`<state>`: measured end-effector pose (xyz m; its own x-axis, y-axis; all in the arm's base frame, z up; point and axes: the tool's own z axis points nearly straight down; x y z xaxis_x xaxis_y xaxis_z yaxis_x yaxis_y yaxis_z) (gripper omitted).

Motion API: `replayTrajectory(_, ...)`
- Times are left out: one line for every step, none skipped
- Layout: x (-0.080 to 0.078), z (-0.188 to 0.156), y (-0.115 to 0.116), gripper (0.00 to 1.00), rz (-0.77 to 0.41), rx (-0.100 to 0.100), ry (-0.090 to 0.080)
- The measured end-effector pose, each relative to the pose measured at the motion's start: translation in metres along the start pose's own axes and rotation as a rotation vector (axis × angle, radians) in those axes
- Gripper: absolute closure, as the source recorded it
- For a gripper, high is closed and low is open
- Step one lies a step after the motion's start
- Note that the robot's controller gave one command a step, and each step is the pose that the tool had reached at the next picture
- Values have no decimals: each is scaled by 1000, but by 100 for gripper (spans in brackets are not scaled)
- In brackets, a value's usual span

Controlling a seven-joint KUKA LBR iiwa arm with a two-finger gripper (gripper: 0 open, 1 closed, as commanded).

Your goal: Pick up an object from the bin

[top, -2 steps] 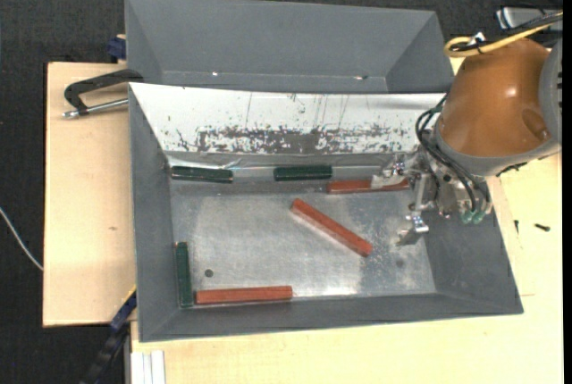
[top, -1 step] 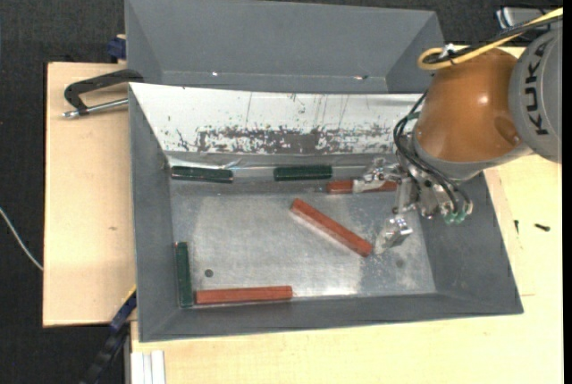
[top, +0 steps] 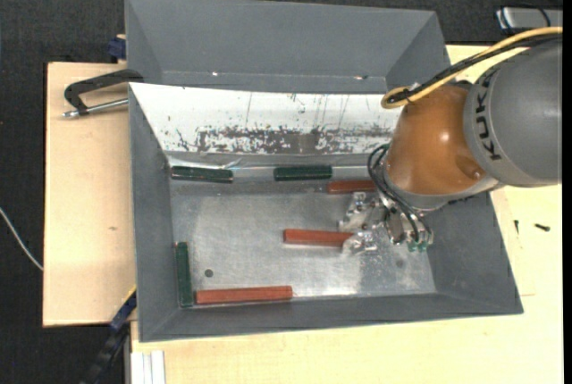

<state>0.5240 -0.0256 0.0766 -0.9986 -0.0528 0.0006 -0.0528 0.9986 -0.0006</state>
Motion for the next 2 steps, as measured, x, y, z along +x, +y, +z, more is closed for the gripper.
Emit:
replayTrajectory(0,0,0,100,0,0,0)
replayTrajectory(-5,-154,19,100,-23,-1,-11)
